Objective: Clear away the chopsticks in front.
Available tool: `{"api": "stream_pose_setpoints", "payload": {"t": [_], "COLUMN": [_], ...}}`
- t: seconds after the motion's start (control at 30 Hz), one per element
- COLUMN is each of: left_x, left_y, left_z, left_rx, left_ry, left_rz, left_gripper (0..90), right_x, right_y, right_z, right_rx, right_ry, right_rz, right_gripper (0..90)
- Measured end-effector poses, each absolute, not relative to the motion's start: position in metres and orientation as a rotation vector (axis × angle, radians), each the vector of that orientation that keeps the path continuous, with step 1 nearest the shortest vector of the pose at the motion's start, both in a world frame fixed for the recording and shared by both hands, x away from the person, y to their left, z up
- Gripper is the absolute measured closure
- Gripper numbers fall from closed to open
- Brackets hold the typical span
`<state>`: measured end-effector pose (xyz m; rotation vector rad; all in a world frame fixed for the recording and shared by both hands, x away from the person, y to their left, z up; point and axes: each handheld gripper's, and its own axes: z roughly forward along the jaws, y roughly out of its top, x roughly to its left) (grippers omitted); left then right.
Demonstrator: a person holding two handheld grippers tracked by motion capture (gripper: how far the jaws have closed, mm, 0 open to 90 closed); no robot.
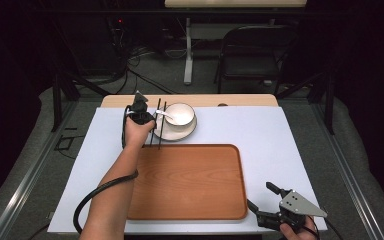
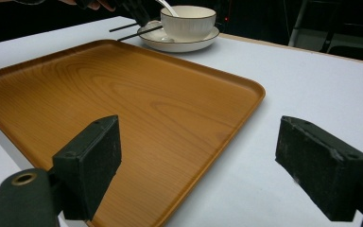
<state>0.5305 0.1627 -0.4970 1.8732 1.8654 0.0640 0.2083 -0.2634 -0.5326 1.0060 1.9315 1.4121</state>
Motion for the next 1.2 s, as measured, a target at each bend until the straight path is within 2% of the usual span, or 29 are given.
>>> {"api": "stream_pose_setpoints", "payload": {"t": [0.2,0.3,0.47,0.7,0.9,1.2], "left_x": [0.518,0.500,0.477,0.423,0.380,0.336], "left_y": [0.176,0.183,0.184,0.185,0.193,0.204], "left_z": [-0.486,-0.483,-0.476,-0.470,-0.476,-0.493], "left_rx": [1.850,1.846,1.911,1.996,1.991,1.975], "left_ry": [1.884,1.878,1.846,1.751,1.684,1.630], "left_rz": [0.053,0.025,0.025,0.035,0.014,-0.050], "left_gripper": [86.0,86.0,85.9,86.0,86.0,86.0], "right_x": [0.209,0.209,0.210,0.210,0.210,0.210], "right_y": [-0.264,-0.263,-0.262,-0.262,-0.262,-0.261], "right_z": [-0.533,-0.533,-0.533,-0.532,-0.532,-0.532], "right_rx": [1.011,1.011,1.005,1.004,1.007,1.011], "right_ry": [1.940,1.946,1.950,1.950,1.948,1.946], "right_rz": [1.412,1.415,1.418,1.418,1.415,1.411], "right_gripper": [14.6,14.6,14.6,14.6,14.6,14.6]}}
